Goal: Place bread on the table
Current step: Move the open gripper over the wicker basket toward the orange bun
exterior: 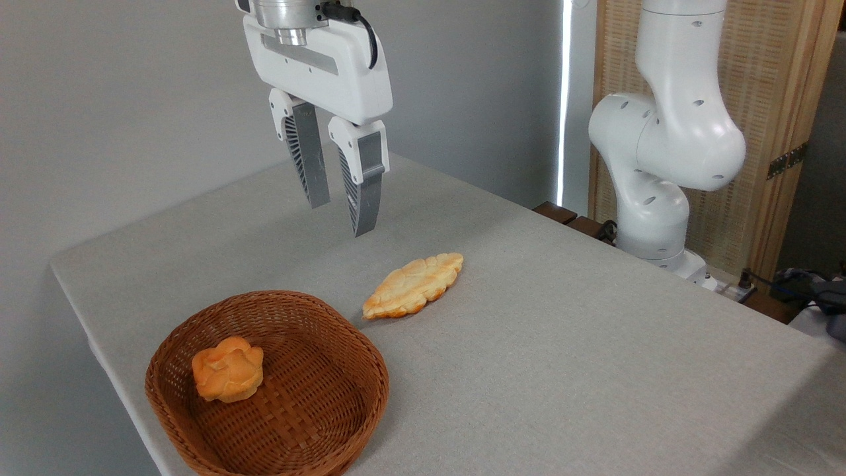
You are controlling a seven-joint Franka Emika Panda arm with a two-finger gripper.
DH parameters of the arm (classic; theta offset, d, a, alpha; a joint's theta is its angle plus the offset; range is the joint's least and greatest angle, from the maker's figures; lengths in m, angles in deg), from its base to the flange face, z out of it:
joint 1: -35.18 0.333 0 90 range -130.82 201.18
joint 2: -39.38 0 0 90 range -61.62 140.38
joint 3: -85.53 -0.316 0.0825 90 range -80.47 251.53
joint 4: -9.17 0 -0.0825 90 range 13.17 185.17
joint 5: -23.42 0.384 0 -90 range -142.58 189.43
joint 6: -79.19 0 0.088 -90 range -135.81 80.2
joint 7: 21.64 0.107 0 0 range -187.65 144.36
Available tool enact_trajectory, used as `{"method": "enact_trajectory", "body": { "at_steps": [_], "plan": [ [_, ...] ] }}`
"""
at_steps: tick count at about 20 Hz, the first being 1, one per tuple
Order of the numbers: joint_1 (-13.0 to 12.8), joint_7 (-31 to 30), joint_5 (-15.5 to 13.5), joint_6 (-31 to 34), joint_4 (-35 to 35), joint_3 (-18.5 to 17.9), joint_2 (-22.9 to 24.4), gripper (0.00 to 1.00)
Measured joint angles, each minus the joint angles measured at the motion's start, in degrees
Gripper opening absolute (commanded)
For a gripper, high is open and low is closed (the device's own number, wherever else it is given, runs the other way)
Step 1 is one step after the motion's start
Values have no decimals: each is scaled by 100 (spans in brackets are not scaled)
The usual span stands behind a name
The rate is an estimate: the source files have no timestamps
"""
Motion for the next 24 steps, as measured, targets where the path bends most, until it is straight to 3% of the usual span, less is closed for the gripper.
{"method": "enact_trajectory", "body": {
  "at_steps": [18, 24],
  "plan": [
    [-31, 0, -20, 1, 1, 6, -70, 100],
    [-37, -91, -203, -772, 237, 15, -77, 100]
  ]
}}
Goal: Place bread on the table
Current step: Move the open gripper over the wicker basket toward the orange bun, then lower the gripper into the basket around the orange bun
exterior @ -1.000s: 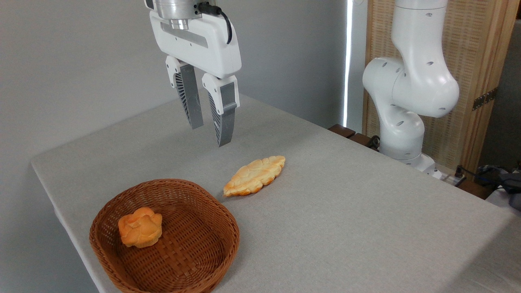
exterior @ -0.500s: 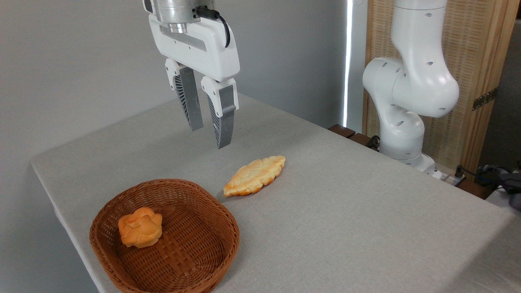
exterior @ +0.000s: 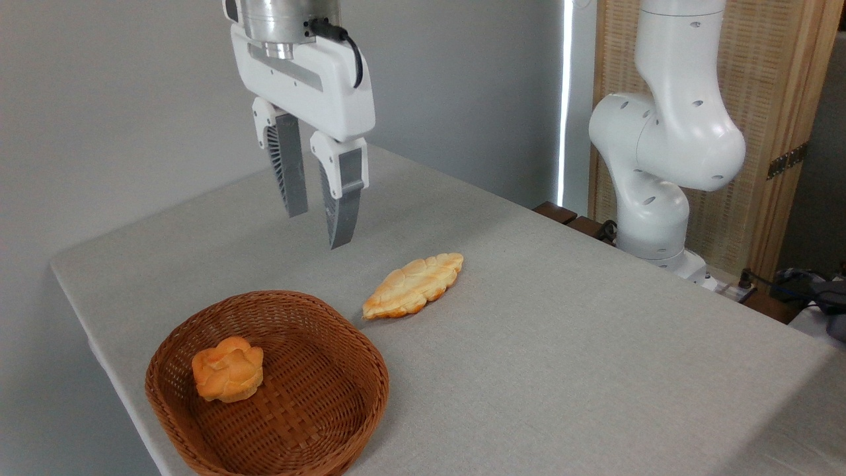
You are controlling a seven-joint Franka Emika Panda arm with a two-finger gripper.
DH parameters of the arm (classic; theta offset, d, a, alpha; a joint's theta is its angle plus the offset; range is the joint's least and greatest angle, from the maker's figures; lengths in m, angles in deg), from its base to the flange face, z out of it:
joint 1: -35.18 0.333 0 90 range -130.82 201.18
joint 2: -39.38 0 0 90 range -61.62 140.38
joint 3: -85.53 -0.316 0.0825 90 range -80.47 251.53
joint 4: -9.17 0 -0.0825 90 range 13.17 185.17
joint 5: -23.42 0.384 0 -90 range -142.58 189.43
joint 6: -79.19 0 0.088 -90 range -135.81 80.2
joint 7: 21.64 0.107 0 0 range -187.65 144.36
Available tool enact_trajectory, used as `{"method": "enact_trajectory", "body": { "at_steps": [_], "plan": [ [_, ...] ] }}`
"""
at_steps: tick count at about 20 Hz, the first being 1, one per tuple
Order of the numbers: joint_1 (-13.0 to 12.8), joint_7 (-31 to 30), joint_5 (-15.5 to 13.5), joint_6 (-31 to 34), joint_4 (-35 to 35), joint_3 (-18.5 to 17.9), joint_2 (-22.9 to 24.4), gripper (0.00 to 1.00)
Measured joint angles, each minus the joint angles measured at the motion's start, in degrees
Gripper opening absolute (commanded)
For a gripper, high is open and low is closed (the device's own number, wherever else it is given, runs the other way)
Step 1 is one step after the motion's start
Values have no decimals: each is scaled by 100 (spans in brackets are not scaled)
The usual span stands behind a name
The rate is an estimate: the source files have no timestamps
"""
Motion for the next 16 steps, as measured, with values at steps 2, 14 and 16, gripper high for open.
{"method": "enact_trajectory", "body": {
  "at_steps": [2, 14, 16],
  "plan": [
    [-5, -104, -38, -466, 184, 28, 2, 100],
    [-76, 350, -74, -3252, 1579, 247, -26, 100],
    [-78, 794, -74, -3480, 1758, 247, -73, 100]
  ]
}}
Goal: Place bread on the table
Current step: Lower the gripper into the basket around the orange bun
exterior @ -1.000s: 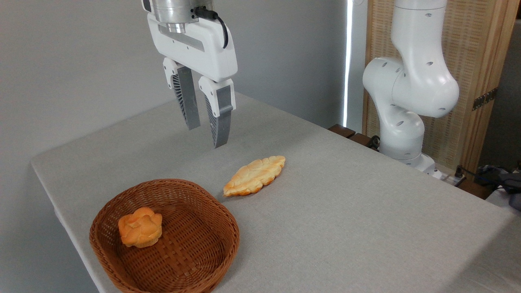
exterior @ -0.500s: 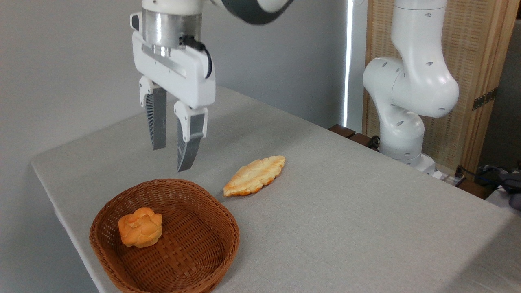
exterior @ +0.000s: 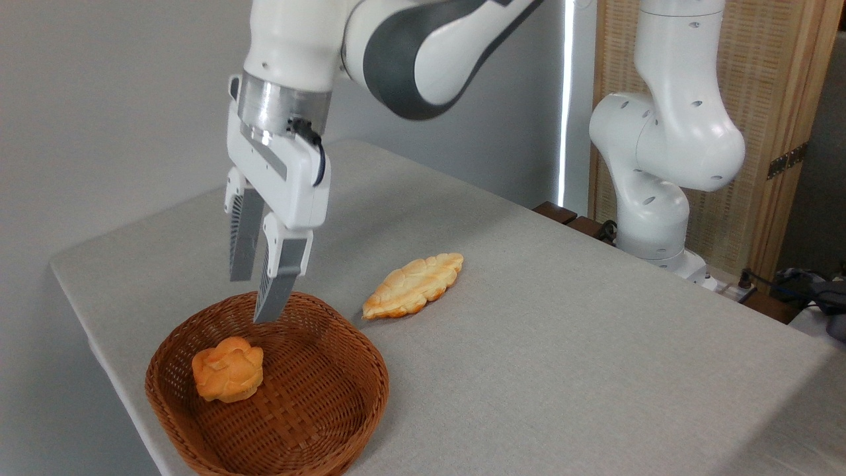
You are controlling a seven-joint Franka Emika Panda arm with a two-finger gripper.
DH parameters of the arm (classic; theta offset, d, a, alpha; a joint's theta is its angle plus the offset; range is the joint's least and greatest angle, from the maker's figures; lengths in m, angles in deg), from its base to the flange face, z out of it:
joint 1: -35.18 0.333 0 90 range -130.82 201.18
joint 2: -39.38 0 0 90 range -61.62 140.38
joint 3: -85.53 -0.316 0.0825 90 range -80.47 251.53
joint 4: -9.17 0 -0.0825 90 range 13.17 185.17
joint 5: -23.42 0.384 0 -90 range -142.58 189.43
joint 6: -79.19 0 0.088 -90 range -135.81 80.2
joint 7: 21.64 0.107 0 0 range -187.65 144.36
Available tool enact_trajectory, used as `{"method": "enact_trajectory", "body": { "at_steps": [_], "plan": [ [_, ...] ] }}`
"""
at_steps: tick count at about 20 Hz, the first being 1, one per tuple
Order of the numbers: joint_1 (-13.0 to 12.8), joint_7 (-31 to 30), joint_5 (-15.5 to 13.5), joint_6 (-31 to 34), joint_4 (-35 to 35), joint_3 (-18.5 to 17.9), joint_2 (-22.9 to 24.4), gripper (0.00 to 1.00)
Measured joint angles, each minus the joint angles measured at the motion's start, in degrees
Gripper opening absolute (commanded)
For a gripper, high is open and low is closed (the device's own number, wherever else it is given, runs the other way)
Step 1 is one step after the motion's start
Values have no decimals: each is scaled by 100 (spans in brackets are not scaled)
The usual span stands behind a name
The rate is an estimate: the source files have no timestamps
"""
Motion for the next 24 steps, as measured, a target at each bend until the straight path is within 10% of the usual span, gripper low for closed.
{"method": "enact_trajectory", "body": {
  "at_steps": [11, 24],
  "plan": [
    [-231, 614, 11, -860, 73, 79, -774, 100],
    [-233, 625, 667, -1285, 72, 157, -1106, 100]
  ]
}}
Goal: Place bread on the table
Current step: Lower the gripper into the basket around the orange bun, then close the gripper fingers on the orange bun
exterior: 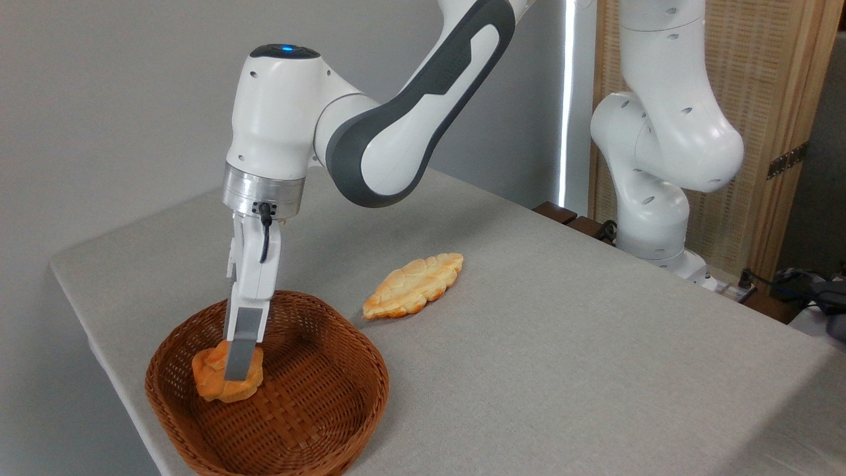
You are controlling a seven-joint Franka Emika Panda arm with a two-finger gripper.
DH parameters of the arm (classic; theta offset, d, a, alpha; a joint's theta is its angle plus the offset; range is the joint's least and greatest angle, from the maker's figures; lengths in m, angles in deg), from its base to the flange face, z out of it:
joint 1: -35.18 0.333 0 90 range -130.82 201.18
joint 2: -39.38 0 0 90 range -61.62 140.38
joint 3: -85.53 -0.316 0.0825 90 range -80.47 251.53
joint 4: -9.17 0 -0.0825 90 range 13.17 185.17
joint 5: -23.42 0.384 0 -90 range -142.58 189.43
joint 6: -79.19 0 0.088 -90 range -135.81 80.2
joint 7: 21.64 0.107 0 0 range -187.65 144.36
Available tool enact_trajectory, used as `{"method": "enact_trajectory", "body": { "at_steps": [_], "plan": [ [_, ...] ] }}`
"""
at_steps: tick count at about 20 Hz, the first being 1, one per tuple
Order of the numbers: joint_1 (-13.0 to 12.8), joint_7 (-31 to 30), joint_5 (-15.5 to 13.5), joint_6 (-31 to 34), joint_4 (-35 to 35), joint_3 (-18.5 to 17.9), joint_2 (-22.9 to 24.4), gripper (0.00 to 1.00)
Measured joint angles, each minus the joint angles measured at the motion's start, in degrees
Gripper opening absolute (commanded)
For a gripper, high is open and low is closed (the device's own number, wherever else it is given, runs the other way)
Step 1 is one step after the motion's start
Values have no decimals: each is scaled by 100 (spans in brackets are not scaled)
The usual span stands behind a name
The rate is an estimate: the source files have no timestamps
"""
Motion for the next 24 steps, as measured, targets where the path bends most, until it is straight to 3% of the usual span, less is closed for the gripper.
{"method": "enact_trajectory", "body": {
  "at_steps": [9, 13, 15, 24],
  "plan": [
    [5, 2, 44, -321, 0, 0, -148, 97],
    [14, 2, 44, -368, 0, -1, -219, 65],
    [15, 4, 44, -368, -2, -1, -219, 59],
    [15, 6, 44, -368, -2, -1, -219, 58]
  ]
}}
